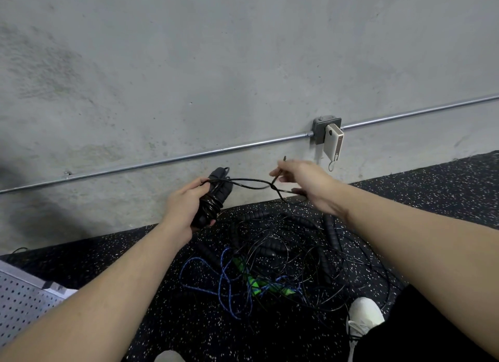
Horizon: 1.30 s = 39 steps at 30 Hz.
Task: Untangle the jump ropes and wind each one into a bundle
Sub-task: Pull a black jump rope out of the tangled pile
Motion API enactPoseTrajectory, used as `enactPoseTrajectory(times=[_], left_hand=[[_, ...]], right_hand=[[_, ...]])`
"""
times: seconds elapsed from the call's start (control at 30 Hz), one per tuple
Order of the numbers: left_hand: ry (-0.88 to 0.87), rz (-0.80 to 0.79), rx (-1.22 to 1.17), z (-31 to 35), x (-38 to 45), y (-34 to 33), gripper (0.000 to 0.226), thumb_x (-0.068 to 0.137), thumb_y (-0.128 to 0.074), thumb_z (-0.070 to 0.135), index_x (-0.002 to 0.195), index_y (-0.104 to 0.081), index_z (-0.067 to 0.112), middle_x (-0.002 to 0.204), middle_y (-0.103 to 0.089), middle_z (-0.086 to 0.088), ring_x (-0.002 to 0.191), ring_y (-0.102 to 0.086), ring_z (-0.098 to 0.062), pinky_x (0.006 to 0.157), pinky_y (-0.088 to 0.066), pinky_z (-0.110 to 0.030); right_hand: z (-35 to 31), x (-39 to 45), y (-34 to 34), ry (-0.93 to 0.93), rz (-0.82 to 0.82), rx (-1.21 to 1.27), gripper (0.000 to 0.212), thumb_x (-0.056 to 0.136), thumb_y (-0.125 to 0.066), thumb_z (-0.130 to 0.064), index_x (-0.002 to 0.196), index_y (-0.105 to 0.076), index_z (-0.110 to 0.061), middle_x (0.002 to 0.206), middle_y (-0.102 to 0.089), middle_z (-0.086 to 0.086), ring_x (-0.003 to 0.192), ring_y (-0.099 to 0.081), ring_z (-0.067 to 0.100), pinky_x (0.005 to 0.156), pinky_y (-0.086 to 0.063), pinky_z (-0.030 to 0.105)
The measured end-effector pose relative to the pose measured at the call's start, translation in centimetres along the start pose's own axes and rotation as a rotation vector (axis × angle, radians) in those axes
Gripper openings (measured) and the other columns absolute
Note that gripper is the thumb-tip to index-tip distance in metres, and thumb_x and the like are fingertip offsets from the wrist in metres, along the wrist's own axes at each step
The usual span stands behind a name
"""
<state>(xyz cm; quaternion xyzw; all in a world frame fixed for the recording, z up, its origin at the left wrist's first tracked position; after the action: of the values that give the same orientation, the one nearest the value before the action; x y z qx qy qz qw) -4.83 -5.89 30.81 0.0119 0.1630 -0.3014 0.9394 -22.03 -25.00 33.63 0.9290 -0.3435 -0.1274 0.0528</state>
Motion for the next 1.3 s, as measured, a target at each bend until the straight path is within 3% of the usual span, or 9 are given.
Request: enactPoseTrajectory(times=[0.17, 0.3, 0.37, 0.5, 0.63, 0.8, 0.9, 1.03, 1.3], left_hand=[[0.118, 0.103, -0.165, -0.8, 0.8, 1.8, 0.018, 0.103, -0.056, 0.02, 0.111, -0.065, 0.034, 0.102, -0.07, -0.014, 0.073, -0.065, -0.032, 0.047, -0.055, -0.03], [0.09, 0.078, -0.153, -0.4, 0.8, 1.4, 0.018, 0.103, -0.056, 0.02, 0.112, -0.067, 0.032, 0.098, -0.072, -0.014, 0.069, -0.067, -0.03, 0.049, -0.056, -0.031], [0.043, 0.048, -0.088, -0.2, 0.7, 0.7, 0.019, 0.101, -0.061, 0.02, 0.114, -0.07, 0.03, 0.095, -0.074, -0.014, 0.063, -0.069, -0.029, 0.049, -0.055, -0.032], [-0.022, 0.027, -0.013, 0.1, 0.1, -0.4, 0.019, 0.097, -0.068, 0.019, 0.111, -0.075, 0.028, 0.091, -0.075, -0.013, 0.064, -0.069, -0.028, 0.05, -0.054, -0.035], [-0.091, -0.05, 0.108, 0.4, -0.9, -2.0, 0.017, 0.098, -0.066, 0.021, 0.106, -0.078, 0.03, 0.09, -0.074, -0.007, 0.066, -0.068, -0.025, 0.056, -0.056, -0.037], [-0.168, -0.121, 0.241, 0.7, -1.9, -4.0, 0.02, 0.1, -0.065, 0.025, 0.096, -0.08, 0.036, 0.085, -0.074, 0.005, 0.072, -0.066, -0.023, 0.065, -0.056, -0.044], [-0.194, -0.128, 0.269, 0.7, -2.2, -4.3, 0.02, 0.1, -0.065, 0.025, 0.094, -0.08, 0.036, 0.09, -0.076, -0.004, 0.08, -0.066, -0.026, 0.067, -0.059, -0.052], [-0.218, -0.145, 0.295, 0.4, -2.9, -4.8, 0.022, 0.1, -0.063, 0.023, 0.094, -0.081, 0.036, 0.099, -0.077, -0.008, 0.089, -0.069, -0.03, 0.082, -0.058, -0.057], [0.003, -0.154, -0.087, -0.5, -2.8, -4.5, 0.016, 0.098, -0.066, 0.027, 0.111, -0.076, 0.029, 0.106, -0.075, -0.011, 0.079, -0.069, -0.026, 0.056, -0.055, -0.035]], right_hand=[[0.3, -1.0, 1.0, -0.021, -0.072, -0.459, 0.044, 0.107, -0.034, -0.034, 0.087, -0.068, -0.014, 0.114, -0.067, 0.006, 0.104, -0.057, 0.02, 0.096, -0.037, 0.034], [4.2, -1.5, 0.4, -0.268, -0.272, -0.71, 0.059, 0.107, -0.025, -0.053, 0.098, -0.064, -0.01, 0.084, -0.073, -0.002, 0.077, -0.066, 0.009, 0.11, -0.03, 0.036], [5.0, -1.2, 0.5, -0.309, -0.273, -0.757, 0.058, 0.107, -0.023, -0.051, 0.106, -0.063, -0.009, 0.099, -0.074, 0.003, 0.085, -0.068, 0.015, 0.118, -0.028, 0.037], [3.3, 0.0, 1.0, -0.13, -0.08, -0.799, 0.053, 0.108, -0.031, -0.042, 0.15, -0.038, -0.01, 0.152, -0.045, 0.016, 0.135, -0.047, 0.031, 0.11, -0.035, 0.034], [0.0, -0.5, -1.4, 0.18, -0.058, -0.716, 0.04, 0.106, -0.041, -0.035, 0.136, -0.056, -0.014, 0.139, -0.058, 0.005, 0.125, -0.053, 0.022, 0.097, -0.038, 0.027], [-3.7, -1.8, -2.4, 0.47, 0.254, -0.977, 0.05, 0.087, -0.053, -0.07, 0.114, -0.061, -0.028, 0.105, -0.05, -0.007, 0.108, -0.048, 0.017, 0.094, -0.039, 0.036], [-4.4, -2.0, -4.0, 0.482, 0.209, -1.141, 0.064, 0.078, -0.037, -0.085, 0.112, -0.069, -0.04, 0.101, -0.047, -0.006, 0.107, -0.045, 0.018, 0.092, -0.033, 0.038], [-2.9, -1.6, -5.3, 0.471, 0.11, -1.11, 0.044, 0.092, -0.05, -0.066, 0.112, -0.068, -0.032, 0.112, -0.061, -0.005, 0.112, -0.051, 0.019, 0.098, -0.034, 0.038], [-1.8, -1.8, -6.3, 0.309, -0.135, -0.571, 0.018, 0.1, -0.057, -0.038, 0.106, -0.062, -0.022, 0.071, -0.062, -0.011, 0.056, -0.053, -0.001, 0.055, -0.04, 0.019]])
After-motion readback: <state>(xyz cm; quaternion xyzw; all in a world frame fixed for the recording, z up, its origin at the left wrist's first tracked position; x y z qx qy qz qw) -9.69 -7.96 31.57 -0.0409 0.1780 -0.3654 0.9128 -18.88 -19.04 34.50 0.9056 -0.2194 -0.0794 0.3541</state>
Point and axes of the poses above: each hand's wrist, its own x-axis towards the middle knuckle, its own y-axis out of the back of the hand, z = x × y, the point moved 8 cm from there along x, towards the middle knuckle
